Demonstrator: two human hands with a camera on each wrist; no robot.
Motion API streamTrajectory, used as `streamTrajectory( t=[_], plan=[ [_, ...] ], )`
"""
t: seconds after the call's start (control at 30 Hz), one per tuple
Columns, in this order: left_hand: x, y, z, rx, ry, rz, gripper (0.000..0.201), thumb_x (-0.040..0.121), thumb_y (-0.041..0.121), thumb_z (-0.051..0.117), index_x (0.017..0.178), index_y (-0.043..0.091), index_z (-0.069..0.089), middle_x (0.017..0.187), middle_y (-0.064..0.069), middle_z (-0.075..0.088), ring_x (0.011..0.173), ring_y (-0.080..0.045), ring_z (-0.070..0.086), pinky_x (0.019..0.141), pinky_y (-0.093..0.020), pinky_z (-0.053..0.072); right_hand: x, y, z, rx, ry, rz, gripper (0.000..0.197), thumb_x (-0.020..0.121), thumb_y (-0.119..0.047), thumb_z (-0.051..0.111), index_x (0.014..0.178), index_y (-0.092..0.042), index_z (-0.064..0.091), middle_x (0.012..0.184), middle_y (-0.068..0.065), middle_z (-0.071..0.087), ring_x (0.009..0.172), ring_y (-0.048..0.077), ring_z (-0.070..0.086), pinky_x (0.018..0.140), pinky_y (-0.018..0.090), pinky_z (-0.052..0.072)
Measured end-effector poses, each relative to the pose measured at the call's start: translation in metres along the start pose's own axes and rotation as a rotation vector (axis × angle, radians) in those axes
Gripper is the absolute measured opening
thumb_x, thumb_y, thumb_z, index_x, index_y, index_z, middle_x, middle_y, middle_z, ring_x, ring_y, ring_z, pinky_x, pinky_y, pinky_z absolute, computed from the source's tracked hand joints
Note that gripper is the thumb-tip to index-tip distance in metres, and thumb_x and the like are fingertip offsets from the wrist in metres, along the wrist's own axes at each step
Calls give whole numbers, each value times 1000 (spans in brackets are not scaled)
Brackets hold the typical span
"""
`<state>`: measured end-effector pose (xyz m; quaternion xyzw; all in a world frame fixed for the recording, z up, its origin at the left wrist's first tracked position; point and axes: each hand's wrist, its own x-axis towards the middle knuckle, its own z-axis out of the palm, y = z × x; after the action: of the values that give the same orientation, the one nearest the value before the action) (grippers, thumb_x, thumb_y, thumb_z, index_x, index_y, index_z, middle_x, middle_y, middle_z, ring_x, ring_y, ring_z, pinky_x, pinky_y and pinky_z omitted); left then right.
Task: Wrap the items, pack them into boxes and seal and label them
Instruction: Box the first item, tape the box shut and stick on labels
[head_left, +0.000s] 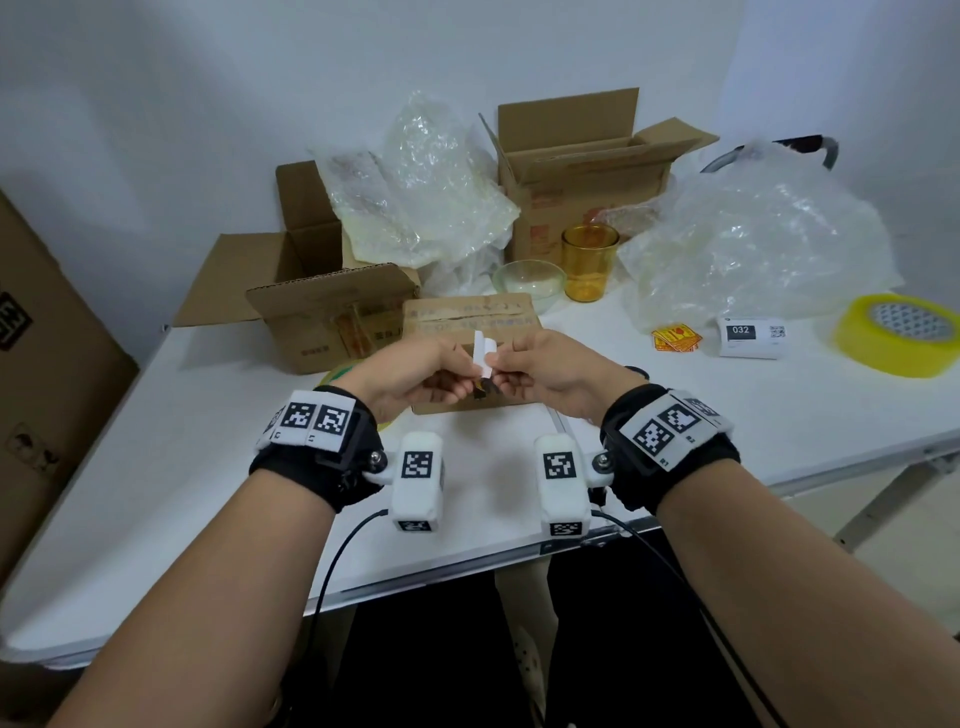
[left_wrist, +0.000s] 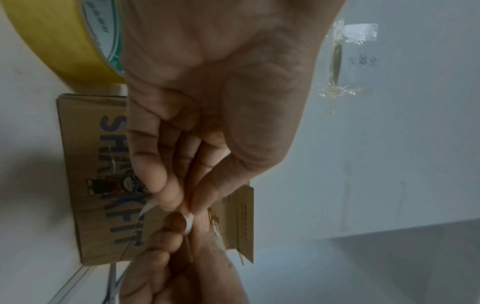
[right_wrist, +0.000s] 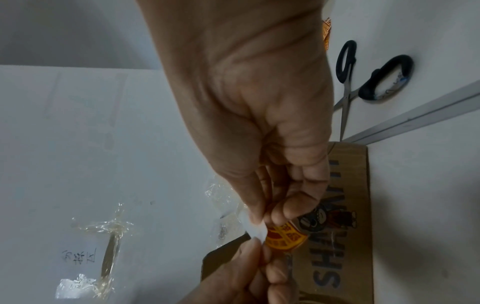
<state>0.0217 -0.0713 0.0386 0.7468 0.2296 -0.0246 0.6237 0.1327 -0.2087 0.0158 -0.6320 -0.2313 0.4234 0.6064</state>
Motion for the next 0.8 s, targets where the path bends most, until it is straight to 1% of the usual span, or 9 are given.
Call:
streamTrajectory(
  t=[0.17, 0.27, 0.3, 0.4, 0.47, 0.53, 0.63, 0.73, 0.8],
  plan=[
    [6, -6, -11, -93, -59, -50, 10, 87, 3, 63, 78, 8, 63, 73, -7, 61, 60, -11, 55, 56, -16, 48, -1, 2, -2, 69, -33, 40, 19, 94, -2, 59, 75, -6, 59, 66, 6, 57, 61, 11, 54, 59, 17, 51],
    [6, -10, -8, -134, -49, -39, 8, 93, 5, 59, 86, 5, 63, 79, -9, 63, 65, -12, 59, 63, -19, 54, 1, 4, -4, 64, -8, 36, 14, 94, -3, 60, 80, -5, 60, 67, 6, 57, 60, 10, 55, 58, 17, 51],
    [6, -11, -5, -147, -33, -23, 9, 96, 9, 58, 93, 3, 63, 82, -10, 65, 68, -13, 61, 66, -20, 56, 1, 4, -4, 55, 2, 29, 13, 94, -4, 59, 81, -5, 60, 68, 6, 57, 60, 9, 55, 59, 17, 51],
    [10, -16, 8, -94, 74, 73, 37, 96, 34, 60, 109, 0, 64, 87, -8, 67, 74, -12, 64, 75, -23, 57, 0, 3, -4, 36, 14, 3, 8, 94, -5, 59, 86, -5, 60, 69, 5, 57, 62, 8, 54, 61, 17, 50],
    [13, -19, 15, -34, 168, 150, 40, 93, 37, 63, 108, -1, 65, 86, -6, 67, 72, -10, 62, 71, -21, 55, 0, 2, -2, 52, 13, -5, 2, 94, -6, 60, 92, -5, 60, 70, 4, 57, 63, 8, 55, 62, 17, 51],
    [16, -22, 20, -51, 245, 192, 27, 94, 31, 65, 99, 4, 65, 78, -5, 64, 65, -10, 58, 64, -19, 51, 0, 3, -1, 75, 16, -8, 2, 94, -6, 60, 94, -4, 60, 71, 5, 57, 63, 9, 56, 63, 17, 52],
    [16, -24, 24, -115, 276, 227, 15, 96, 22, 62, 91, 9, 60, 64, 1, 56, 56, -7, 52, 56, -17, 46, 0, 3, -2, 110, 17, -11, 8, 94, -6, 59, 102, -2, 60, 73, 6, 57, 64, 10, 56, 64, 18, 51],
    [15, -21, 26, -76, 316, 252, 14, 97, 19, 60, 90, 8, 58, 61, 1, 53, 49, -3, 48, 50, -14, 41, -1, 1, -2, 122, 27, 4, 4, 95, -5, 58, 96, -2, 61, 73, 7, 58, 64, 10, 56, 62, 17, 51],
    [15, -20, 24, -36, 334, 267, 13, 97, 18, 60, 90, 7, 58, 61, 0, 53, 48, -3, 47, 50, -15, 40, 0, 1, -1, 135, 38, 11, 4, 94, -4, 59, 92, -3, 62, 72, 7, 59, 63, 10, 56, 60, 17, 52]
  ],
)
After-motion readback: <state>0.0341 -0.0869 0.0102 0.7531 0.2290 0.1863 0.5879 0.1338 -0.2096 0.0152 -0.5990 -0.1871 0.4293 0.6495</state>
